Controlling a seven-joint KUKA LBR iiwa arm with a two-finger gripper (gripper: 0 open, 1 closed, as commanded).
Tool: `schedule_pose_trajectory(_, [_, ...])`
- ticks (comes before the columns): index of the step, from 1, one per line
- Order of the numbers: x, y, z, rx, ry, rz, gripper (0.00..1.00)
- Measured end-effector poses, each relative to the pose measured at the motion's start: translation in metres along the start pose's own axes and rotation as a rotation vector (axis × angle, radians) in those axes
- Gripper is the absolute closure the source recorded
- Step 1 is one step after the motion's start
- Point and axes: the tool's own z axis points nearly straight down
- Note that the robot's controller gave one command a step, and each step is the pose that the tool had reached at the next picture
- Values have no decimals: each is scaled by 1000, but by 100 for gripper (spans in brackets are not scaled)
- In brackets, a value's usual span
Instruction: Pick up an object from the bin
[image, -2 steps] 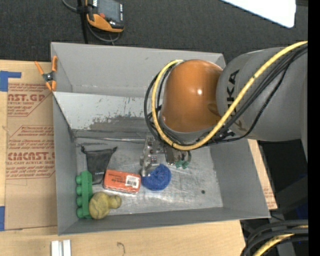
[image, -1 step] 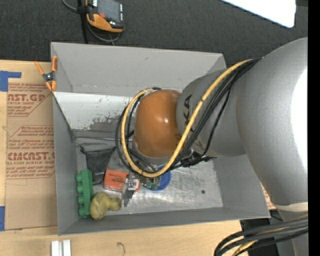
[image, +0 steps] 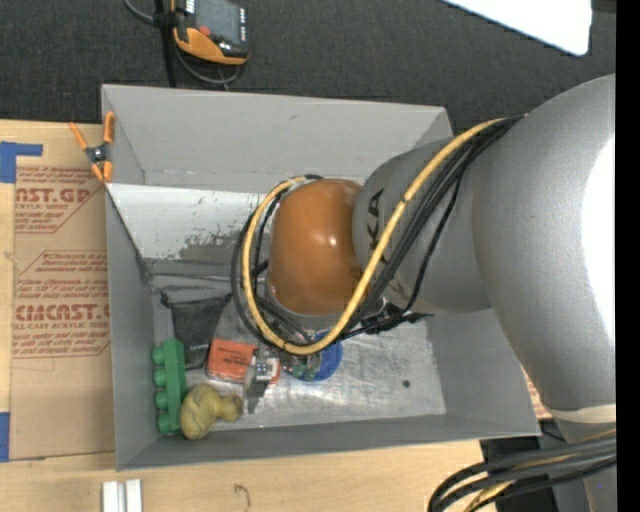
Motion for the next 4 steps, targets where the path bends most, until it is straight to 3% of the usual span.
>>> schedule_pose_trajectory(1, [-29,22,60,0,-19,-492,100])
schedule_pose_trajectory(2, [-29,22,60,-1,-19,-492,100])
schedule_pose_trajectory(3, [-27,21,27,3,2,-490,100])
schedule_pose_trajectory(4, [-31,21,-19,0,-5,-478,100])
